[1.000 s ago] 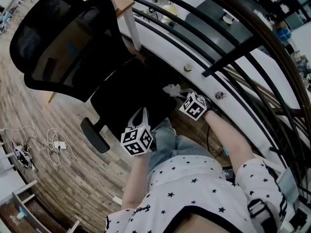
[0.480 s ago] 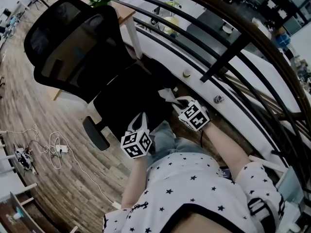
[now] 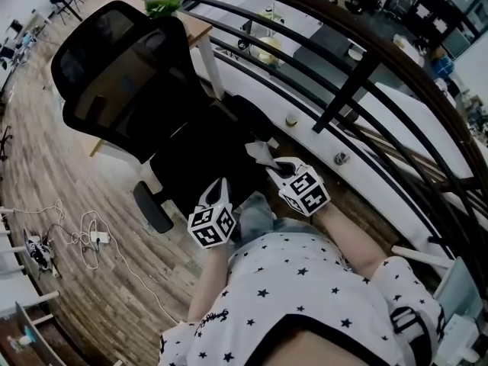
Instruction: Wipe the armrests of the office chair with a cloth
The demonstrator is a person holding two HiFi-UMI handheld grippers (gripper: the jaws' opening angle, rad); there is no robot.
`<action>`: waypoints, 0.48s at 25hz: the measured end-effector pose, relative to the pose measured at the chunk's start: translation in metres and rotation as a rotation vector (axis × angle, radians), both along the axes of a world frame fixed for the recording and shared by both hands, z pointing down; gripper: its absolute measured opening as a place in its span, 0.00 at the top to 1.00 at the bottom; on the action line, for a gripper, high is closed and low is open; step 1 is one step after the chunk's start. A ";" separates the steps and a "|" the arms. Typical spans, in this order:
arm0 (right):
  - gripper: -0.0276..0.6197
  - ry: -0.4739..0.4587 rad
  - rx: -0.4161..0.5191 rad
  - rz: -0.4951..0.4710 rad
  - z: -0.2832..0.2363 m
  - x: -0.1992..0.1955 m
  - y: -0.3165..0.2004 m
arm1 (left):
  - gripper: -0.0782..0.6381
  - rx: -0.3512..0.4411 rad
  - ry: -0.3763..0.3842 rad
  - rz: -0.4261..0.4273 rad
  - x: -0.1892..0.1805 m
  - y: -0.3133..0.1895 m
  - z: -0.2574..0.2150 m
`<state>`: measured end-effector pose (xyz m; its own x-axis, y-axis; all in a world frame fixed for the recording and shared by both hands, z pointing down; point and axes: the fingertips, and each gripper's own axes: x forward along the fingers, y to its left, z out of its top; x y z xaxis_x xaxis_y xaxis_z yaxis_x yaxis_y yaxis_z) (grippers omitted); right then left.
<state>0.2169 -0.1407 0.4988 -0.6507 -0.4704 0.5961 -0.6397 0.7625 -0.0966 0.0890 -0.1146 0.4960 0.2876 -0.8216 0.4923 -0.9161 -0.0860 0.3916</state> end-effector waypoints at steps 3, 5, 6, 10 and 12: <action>0.91 -0.024 0.012 0.012 -0.011 -0.001 0.005 | 0.88 0.012 -0.001 0.009 0.002 0.000 -0.008; 0.91 -0.047 0.014 0.030 -0.018 0.000 0.008 | 0.89 0.018 -0.001 0.020 0.006 -0.001 -0.013; 0.91 -0.058 0.015 0.039 -0.020 0.001 0.010 | 0.88 0.022 0.000 0.025 0.007 0.000 -0.014; 0.91 -0.095 0.030 0.053 -0.025 -0.003 0.017 | 0.88 0.044 0.008 0.038 0.009 0.002 -0.018; 0.91 -0.108 0.040 0.047 -0.029 -0.006 0.020 | 0.88 0.051 0.010 0.046 0.010 0.004 -0.020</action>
<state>0.2114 -0.1204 0.4694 -0.6865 -0.5241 0.5040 -0.6627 0.7363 -0.1370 0.0985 -0.1110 0.4765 0.3298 -0.8313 0.4474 -0.9070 -0.1475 0.3944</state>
